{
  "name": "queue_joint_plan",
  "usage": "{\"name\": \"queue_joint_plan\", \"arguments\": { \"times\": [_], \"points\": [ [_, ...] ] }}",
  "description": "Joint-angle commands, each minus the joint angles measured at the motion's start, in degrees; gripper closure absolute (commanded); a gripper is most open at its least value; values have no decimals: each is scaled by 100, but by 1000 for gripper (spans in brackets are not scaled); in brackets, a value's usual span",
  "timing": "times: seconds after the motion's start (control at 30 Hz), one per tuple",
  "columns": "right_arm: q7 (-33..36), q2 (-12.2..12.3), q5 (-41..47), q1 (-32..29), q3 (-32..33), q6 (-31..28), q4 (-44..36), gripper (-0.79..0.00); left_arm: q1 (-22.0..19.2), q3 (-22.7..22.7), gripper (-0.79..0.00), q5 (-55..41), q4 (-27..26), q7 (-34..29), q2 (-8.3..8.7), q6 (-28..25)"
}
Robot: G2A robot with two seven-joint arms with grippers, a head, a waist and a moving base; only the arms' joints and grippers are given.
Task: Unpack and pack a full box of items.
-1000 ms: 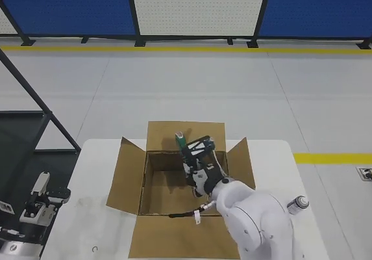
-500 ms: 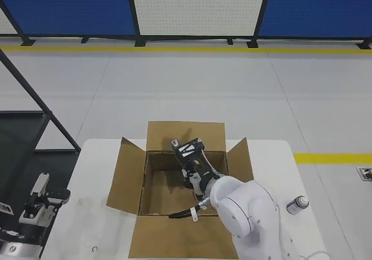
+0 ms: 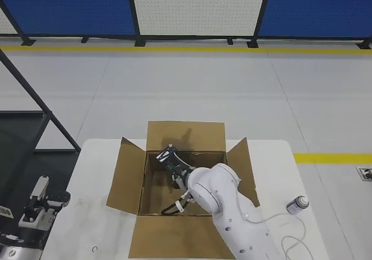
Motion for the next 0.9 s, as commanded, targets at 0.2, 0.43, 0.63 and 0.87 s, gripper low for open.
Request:
{"name": "queue_joint_plan", "arguments": {
  "times": [0.2, 0.43, 0.63, 0.87],
  "points": [
    [151, 1, 151, 220, -22, -149, 763, 0, 11, -9, -785, 36, -24, -2, -5, 46],
    [321, -116, 147, 549, -376, 71, 1585, 0, -12, 38, -785, 99, -43, 4, -9, 64],
    [200, -232, 184, 872, -611, 164, 2282, 0, 10, 16, -785, 120, -44, 25, -14, 61],
    [227, -361, 161, 1152, -852, 276, 2864, -111, 61, 13, -785, 143, -85, 4, -21, 34]
  ]
}}
